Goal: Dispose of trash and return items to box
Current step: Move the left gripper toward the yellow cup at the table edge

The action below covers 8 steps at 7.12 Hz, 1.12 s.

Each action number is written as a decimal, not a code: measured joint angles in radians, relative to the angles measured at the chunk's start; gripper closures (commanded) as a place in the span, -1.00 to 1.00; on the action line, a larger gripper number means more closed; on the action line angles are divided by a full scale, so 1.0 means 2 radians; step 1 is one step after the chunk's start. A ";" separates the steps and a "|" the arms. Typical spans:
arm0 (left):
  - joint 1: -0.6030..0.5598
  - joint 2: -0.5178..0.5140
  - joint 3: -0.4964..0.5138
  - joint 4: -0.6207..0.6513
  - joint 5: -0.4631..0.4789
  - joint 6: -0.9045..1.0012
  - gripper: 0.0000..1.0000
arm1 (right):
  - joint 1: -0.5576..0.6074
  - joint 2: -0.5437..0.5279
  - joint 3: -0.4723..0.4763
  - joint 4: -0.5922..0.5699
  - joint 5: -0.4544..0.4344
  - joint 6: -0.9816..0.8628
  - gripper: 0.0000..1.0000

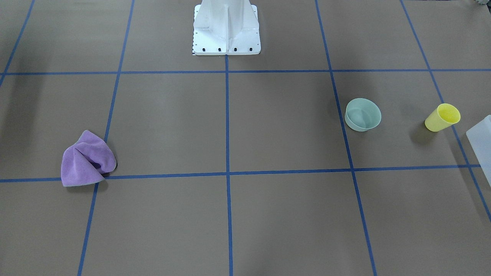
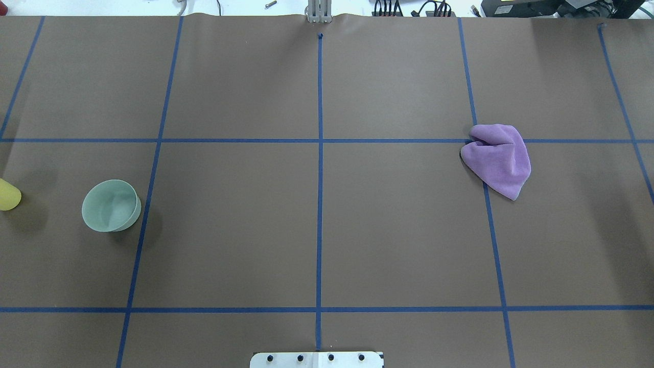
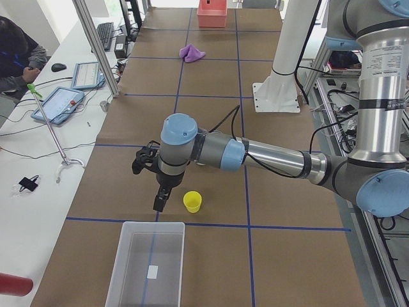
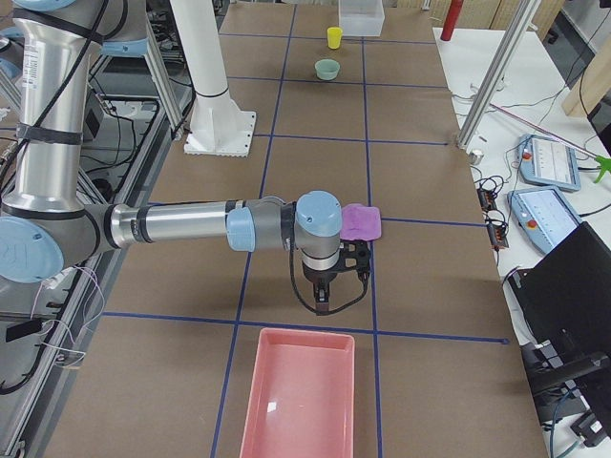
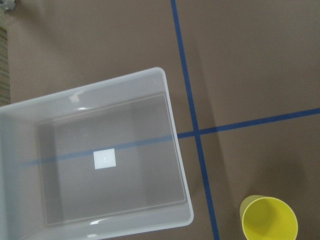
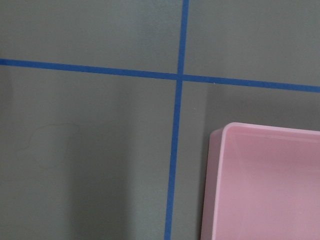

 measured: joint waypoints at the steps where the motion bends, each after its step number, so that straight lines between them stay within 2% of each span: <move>1: -0.001 0.004 -0.002 -0.020 -0.002 0.000 -0.98 | 0.000 -0.001 -0.002 0.035 0.012 0.001 -1.00; 2: -0.001 0.007 -0.012 -0.029 -0.010 -0.012 -0.98 | 0.000 -0.001 -0.003 0.070 0.017 0.002 -1.00; 4: 0.020 -0.004 -0.037 -0.035 -0.034 -0.063 -0.99 | -0.002 0.004 -0.001 0.102 0.025 0.012 -1.00; 6: 0.088 -0.016 -0.039 -0.039 -0.037 -0.101 -0.98 | -0.012 0.016 0.005 0.111 0.046 0.066 -1.00; 8: 0.171 -0.008 -0.036 -0.063 -0.036 -0.200 -0.96 | -0.029 0.018 0.020 0.112 0.036 0.110 -1.00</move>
